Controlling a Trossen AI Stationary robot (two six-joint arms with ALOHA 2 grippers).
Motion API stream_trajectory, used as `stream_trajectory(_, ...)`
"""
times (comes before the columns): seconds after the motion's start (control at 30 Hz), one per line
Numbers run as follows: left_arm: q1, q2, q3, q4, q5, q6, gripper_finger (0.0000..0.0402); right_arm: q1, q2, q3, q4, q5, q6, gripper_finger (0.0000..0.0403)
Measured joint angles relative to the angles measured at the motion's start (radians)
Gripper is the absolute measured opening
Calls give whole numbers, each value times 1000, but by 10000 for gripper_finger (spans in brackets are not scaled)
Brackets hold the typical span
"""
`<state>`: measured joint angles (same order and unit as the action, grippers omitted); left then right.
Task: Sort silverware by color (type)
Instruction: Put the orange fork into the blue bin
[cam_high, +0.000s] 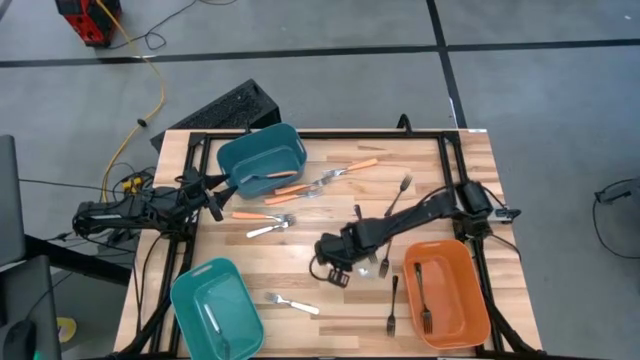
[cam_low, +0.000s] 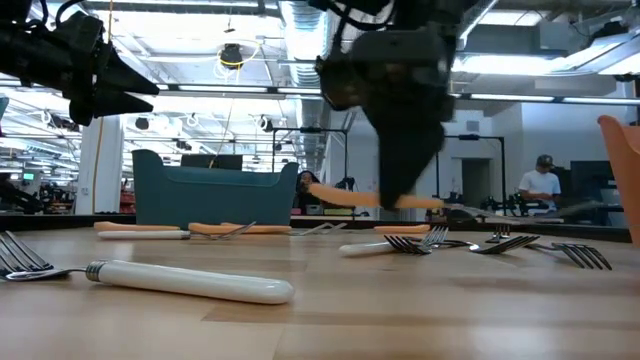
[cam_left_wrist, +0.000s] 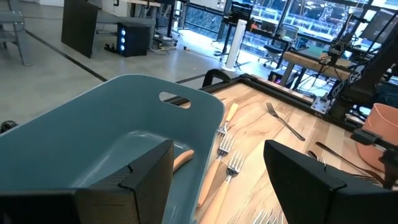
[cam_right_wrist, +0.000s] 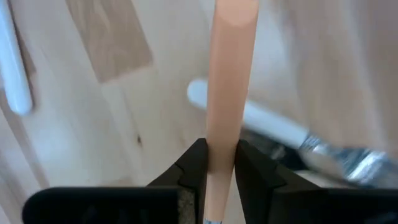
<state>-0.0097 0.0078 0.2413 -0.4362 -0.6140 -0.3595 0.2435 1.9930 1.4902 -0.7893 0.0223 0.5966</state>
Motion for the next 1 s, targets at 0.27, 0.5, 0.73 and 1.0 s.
stream_trajectory(0.27, 0, 0, 0, 0, 0, 0, 235, -76, 0, 89, 0, 1, -145, 91)
stream_trajectory(0.5, 0, 0, 0, 0, 0, 0, 235, -132, 0, 145, -3, 1, -234, 91)
stream_trajectory(0.73, 0, 0, 0, 0, -2, 0, 235, -183, 0, 172, 17, 3, -299, 91)
stream_trajectory(1.0, 0, 0, 0, 0, -3, 0, 235, -224, -1, 175, 163, 7, -363, 91)
